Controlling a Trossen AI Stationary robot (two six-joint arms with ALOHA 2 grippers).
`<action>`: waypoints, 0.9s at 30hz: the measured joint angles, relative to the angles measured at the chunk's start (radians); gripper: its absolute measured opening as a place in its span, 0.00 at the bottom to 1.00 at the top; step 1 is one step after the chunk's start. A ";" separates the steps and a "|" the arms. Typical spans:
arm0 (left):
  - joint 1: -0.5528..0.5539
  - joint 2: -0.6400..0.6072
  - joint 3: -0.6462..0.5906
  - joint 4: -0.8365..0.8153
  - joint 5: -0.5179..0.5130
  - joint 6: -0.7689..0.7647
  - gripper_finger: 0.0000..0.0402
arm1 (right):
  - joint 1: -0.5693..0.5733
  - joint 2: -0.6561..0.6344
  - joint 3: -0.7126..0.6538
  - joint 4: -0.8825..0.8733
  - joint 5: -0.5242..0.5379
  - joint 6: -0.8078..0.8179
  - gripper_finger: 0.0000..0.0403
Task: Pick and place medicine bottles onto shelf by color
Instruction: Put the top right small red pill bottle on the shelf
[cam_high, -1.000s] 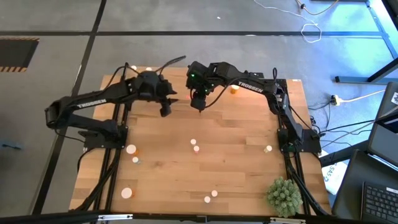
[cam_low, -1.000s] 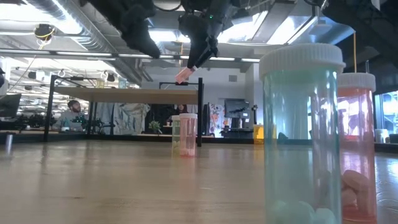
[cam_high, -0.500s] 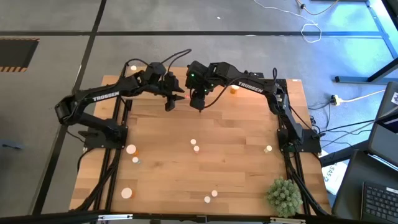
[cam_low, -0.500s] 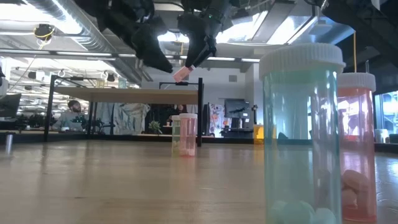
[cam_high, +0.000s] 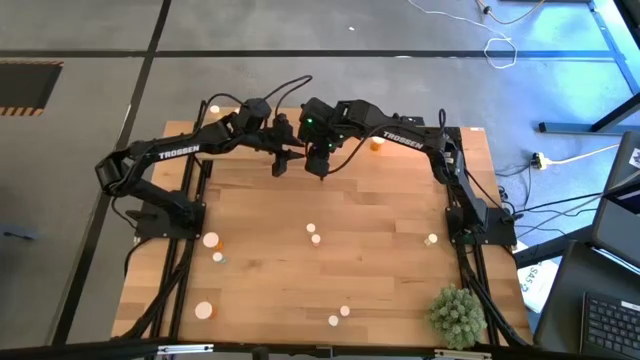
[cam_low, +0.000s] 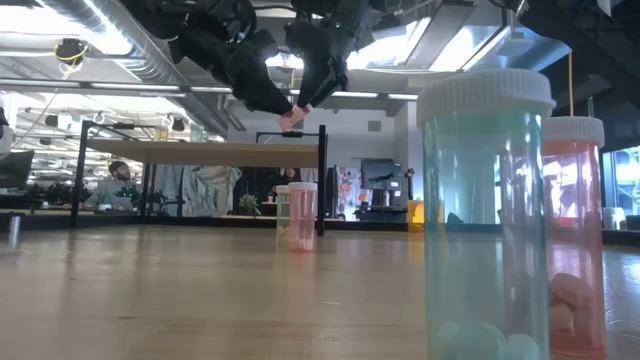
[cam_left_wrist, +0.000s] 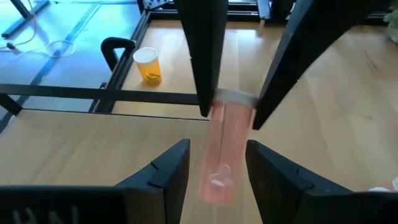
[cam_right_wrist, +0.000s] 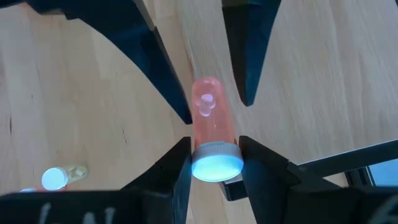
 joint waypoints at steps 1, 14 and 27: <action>0.000 0.000 0.000 0.000 0.000 0.000 0.38 | 0.000 0.000 0.000 0.000 0.000 0.000 0.31; 0.000 0.031 0.000 0.004 -0.007 -0.003 0.38 | 0.000 0.000 0.000 0.008 -0.001 0.000 0.31; -0.012 0.053 -0.001 0.077 -0.006 0.008 0.37 | -0.001 0.000 0.000 0.008 0.000 0.003 0.31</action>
